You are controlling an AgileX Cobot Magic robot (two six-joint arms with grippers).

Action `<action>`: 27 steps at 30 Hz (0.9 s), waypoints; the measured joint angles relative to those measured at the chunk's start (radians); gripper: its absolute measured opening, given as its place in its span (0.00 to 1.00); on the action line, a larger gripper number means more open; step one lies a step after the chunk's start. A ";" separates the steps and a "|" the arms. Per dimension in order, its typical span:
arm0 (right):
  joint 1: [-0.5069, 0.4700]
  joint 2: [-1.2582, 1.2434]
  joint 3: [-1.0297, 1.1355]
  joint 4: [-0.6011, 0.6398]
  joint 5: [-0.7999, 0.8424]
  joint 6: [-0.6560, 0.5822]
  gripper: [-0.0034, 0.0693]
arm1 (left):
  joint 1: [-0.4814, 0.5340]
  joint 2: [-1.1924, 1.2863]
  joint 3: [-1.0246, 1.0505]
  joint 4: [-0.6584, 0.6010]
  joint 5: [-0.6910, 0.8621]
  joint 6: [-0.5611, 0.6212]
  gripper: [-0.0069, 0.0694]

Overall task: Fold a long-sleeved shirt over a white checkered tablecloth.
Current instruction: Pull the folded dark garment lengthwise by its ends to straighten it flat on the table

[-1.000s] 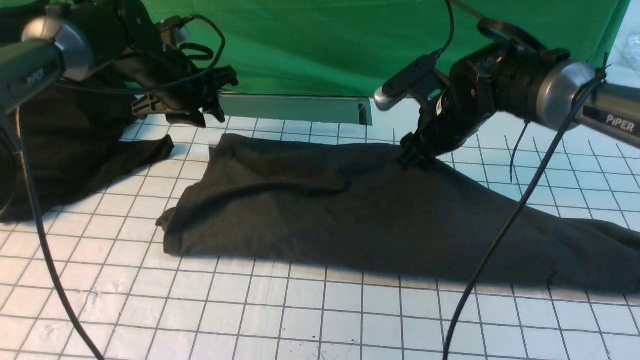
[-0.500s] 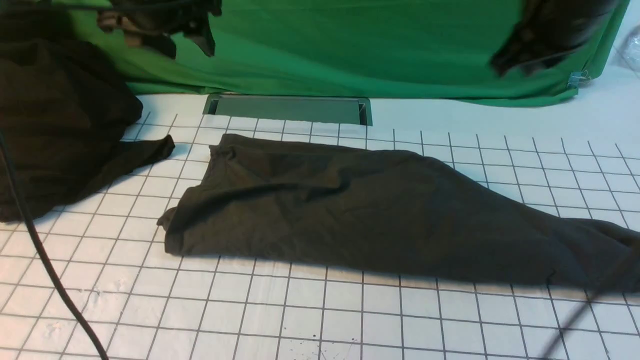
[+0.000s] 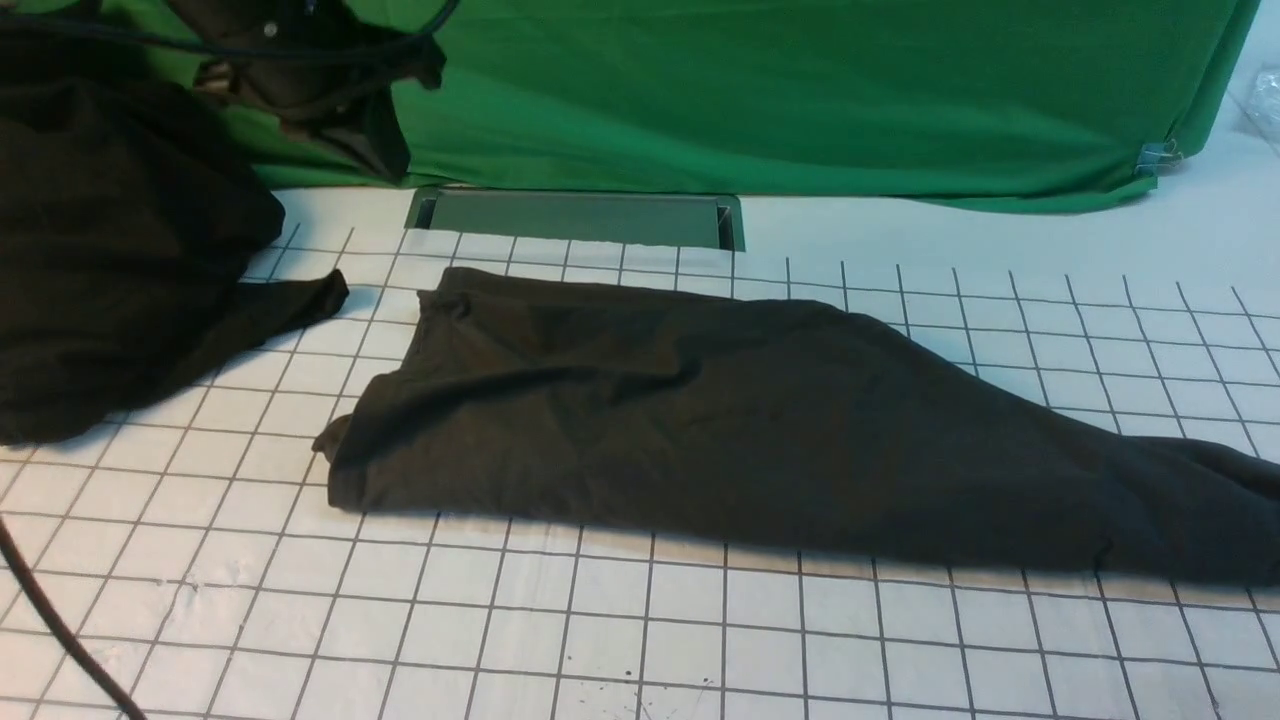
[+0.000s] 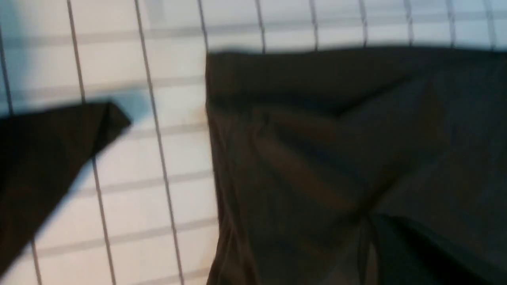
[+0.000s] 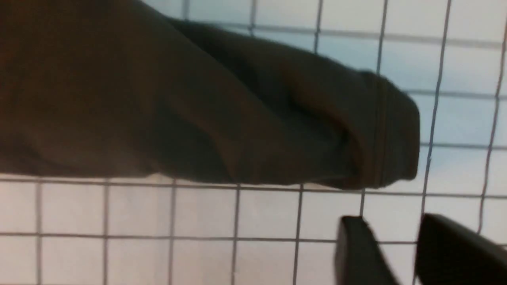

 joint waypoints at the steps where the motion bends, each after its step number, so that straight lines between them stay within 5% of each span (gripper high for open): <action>1: -0.027 0.014 0.026 0.005 -0.024 0.000 0.53 | 0.000 -0.015 0.046 0.008 0.003 0.004 0.10; 7: -0.097 0.137 0.047 0.049 -0.148 0.000 0.82 | 0.000 -0.068 0.168 0.015 0.011 0.032 0.10; 19: -0.099 0.351 0.047 0.178 -0.233 -0.034 0.84 | 0.000 -0.069 0.174 0.016 0.010 0.041 0.10; 23: -0.099 0.382 0.047 0.191 -0.250 -0.054 0.68 | 0.000 -0.069 0.174 0.016 0.009 0.041 0.10; 27: -0.099 0.386 0.046 0.230 -0.259 -0.096 0.23 | 0.000 -0.069 0.175 0.016 0.007 0.041 0.10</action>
